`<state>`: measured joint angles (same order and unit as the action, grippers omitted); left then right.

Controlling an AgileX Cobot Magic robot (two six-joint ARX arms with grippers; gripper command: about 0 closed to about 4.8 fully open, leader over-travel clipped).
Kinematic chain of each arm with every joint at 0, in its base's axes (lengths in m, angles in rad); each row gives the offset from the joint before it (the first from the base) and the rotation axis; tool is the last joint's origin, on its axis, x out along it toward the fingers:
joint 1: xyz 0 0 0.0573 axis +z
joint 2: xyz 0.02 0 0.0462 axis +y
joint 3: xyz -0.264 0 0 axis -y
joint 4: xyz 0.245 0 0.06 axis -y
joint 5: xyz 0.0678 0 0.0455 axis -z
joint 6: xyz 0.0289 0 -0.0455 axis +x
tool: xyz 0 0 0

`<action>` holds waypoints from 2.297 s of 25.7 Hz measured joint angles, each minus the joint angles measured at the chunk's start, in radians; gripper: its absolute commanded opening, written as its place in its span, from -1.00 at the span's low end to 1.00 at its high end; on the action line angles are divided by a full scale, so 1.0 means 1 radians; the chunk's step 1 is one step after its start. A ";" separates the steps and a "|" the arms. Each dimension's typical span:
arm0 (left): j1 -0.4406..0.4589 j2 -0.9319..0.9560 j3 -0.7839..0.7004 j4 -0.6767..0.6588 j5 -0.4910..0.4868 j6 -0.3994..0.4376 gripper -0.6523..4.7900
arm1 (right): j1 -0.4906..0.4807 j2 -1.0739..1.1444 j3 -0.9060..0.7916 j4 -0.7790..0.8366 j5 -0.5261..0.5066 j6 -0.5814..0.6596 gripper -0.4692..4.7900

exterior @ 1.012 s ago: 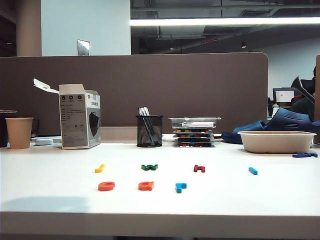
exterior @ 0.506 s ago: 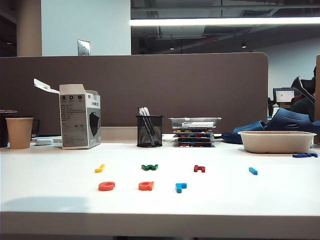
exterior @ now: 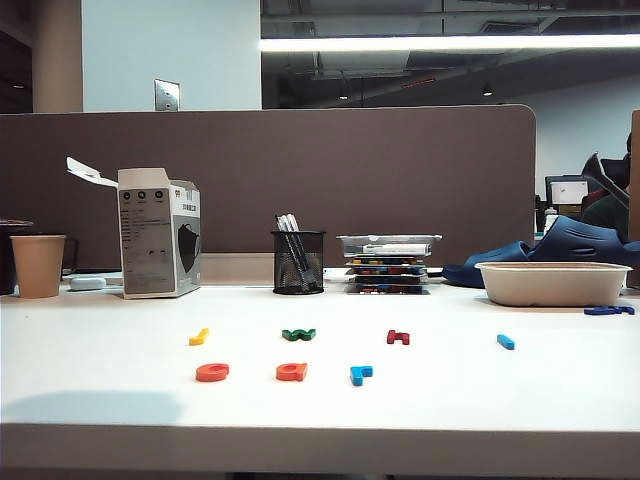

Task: Select the appropriate letters from the row of letter magnets placed on the table to arrange into the word "car".

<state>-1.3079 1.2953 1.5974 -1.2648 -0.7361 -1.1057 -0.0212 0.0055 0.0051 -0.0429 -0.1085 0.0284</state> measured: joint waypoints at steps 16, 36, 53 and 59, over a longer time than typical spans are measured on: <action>0.543 -0.011 0.115 0.547 0.336 1.156 -0.78 | -0.001 0.000 0.000 -0.078 0.000 0.000 -0.84; 1.414 -0.343 -0.244 0.746 0.822 1.225 -0.78 | -0.002 0.000 0.000 -0.016 0.080 0.000 -0.84; 1.339 -1.149 -0.850 0.774 0.877 1.069 -0.78 | 0.000 0.000 0.000 0.001 0.082 0.000 -0.82; 1.259 -1.232 -0.981 0.768 0.850 1.051 -0.78 | 0.000 0.000 0.000 0.001 0.082 0.000 -0.82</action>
<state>-0.0490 0.0635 0.6167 -0.4973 0.1143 -0.0544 -0.0212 0.0051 0.0051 -0.0422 -0.0269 0.0280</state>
